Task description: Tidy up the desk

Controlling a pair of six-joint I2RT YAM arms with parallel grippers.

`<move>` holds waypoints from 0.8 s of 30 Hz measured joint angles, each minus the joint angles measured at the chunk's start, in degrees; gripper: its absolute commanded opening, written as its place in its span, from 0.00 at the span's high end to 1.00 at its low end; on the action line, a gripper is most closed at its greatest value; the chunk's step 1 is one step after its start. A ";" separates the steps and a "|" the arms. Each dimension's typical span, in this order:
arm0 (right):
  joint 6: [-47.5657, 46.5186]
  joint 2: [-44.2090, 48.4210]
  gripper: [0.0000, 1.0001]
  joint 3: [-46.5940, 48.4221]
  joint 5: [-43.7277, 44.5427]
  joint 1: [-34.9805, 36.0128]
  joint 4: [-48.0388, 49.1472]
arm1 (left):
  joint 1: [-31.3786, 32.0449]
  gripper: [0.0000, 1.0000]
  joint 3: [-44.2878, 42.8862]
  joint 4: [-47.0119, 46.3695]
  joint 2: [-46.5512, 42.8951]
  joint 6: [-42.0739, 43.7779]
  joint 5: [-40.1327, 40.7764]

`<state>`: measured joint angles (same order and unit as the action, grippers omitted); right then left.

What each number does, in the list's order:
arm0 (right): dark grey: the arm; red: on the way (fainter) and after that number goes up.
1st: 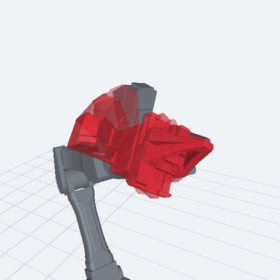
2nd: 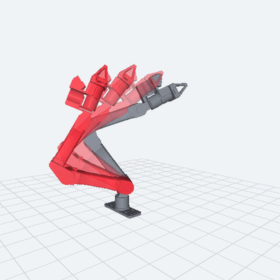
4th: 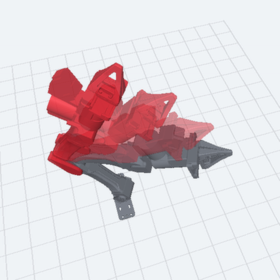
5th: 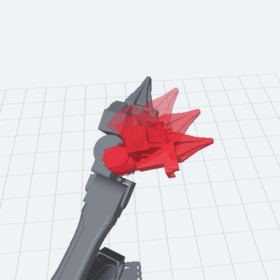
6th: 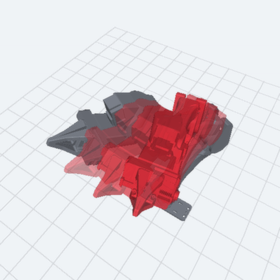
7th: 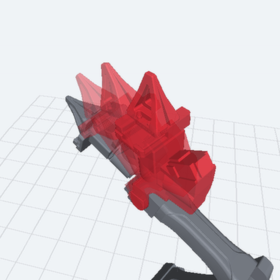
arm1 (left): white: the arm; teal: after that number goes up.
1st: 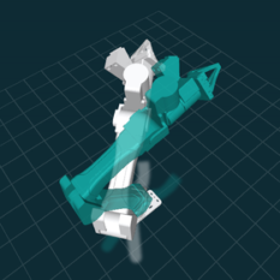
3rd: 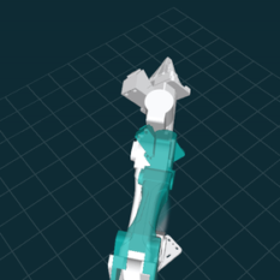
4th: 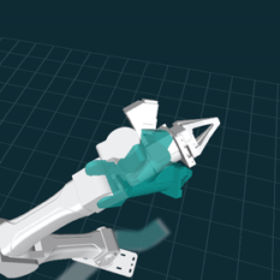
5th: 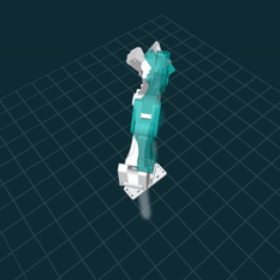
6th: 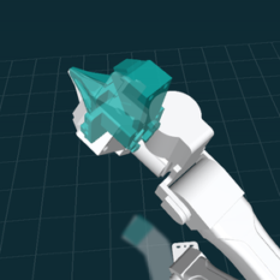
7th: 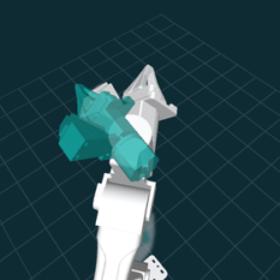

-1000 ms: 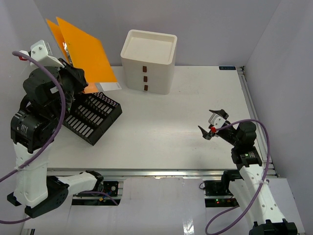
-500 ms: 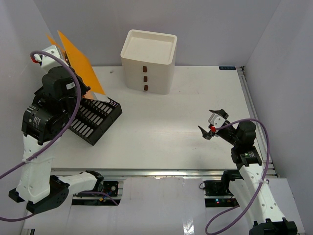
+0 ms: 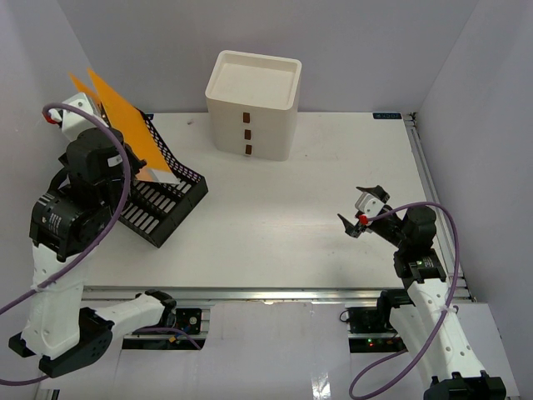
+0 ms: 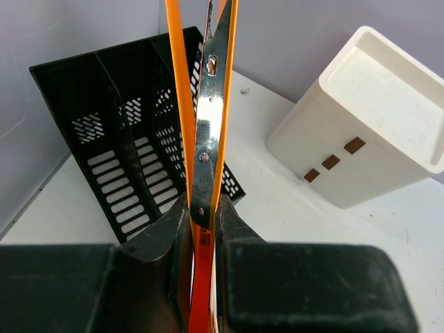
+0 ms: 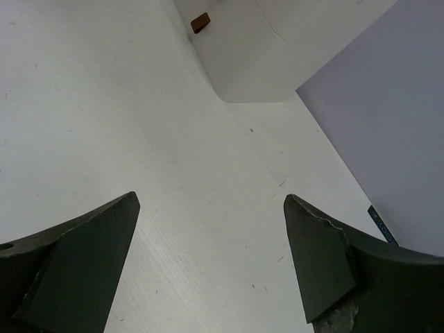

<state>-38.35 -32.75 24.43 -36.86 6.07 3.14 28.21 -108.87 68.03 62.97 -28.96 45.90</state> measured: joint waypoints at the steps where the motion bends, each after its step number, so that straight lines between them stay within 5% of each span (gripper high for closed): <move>1: 0.00 0.00 0.09 0.00 0.00 0.00 0.00 | 0.00 1.00 0.70 0.19 -0.53 -0.14 0.03; 13: 0.00 0.02 0.08 -0.02 0.00 -0.02 0.00 | 0.00 1.00 9.52 -0.85 -0.95 -1.98 -1.67; 24: -0.02 0.33 0.09 -0.02 0.02 -0.07 0.00 | -1.98 1.00 5.23 -2.10 7.95 -1.05 -4.29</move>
<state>-38.37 -32.42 24.40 -36.84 6.00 3.14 26.23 -103.64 65.93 70.91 -30.01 41.61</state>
